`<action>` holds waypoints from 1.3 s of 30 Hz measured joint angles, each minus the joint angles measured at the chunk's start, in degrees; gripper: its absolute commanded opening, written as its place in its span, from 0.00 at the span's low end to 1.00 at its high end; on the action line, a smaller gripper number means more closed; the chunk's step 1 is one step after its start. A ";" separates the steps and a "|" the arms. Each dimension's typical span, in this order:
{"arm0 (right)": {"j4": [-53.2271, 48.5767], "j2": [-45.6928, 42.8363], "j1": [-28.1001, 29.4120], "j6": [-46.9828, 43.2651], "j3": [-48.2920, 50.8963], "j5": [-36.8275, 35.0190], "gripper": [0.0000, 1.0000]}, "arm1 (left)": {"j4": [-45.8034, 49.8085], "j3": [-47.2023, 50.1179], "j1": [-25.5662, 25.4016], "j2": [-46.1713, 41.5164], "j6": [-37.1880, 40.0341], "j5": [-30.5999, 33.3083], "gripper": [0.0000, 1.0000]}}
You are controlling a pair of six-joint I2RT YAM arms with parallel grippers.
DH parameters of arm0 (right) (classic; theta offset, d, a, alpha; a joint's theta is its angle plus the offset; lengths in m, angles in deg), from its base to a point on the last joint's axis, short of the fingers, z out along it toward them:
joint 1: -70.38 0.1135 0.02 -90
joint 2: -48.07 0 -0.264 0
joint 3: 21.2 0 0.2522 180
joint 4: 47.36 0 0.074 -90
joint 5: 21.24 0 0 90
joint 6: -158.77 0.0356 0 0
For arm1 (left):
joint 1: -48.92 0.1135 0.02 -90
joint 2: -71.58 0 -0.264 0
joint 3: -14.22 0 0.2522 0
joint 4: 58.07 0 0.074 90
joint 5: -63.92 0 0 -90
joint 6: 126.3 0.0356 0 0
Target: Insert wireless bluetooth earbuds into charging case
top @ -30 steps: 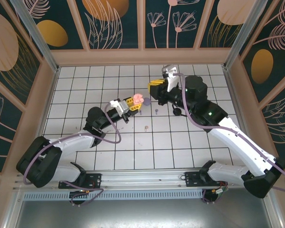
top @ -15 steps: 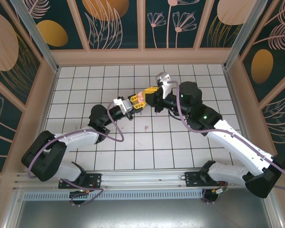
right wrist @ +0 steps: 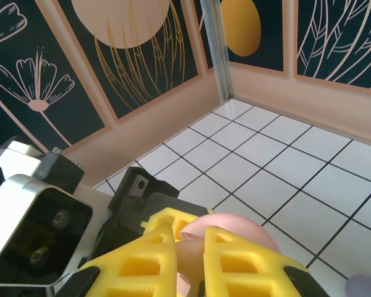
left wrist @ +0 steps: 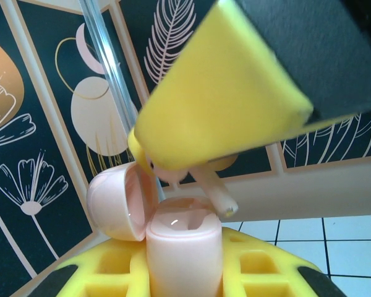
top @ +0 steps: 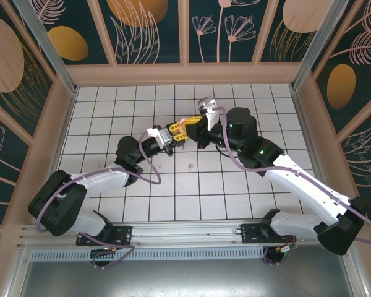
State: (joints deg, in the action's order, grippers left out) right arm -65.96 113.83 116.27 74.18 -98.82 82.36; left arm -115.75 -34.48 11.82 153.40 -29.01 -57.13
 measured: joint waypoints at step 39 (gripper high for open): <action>2.14 -1.33 0.24 2.40 0.26 -1.73 0.09 | -0.04 -0.02 -0.04 0.11 -0.46 -0.02 0.00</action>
State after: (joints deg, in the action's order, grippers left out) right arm -63.82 112.49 116.51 76.59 -98.55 80.64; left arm -115.80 -34.50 11.78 153.51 -29.47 -57.15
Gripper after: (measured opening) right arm 0.109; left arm 0.225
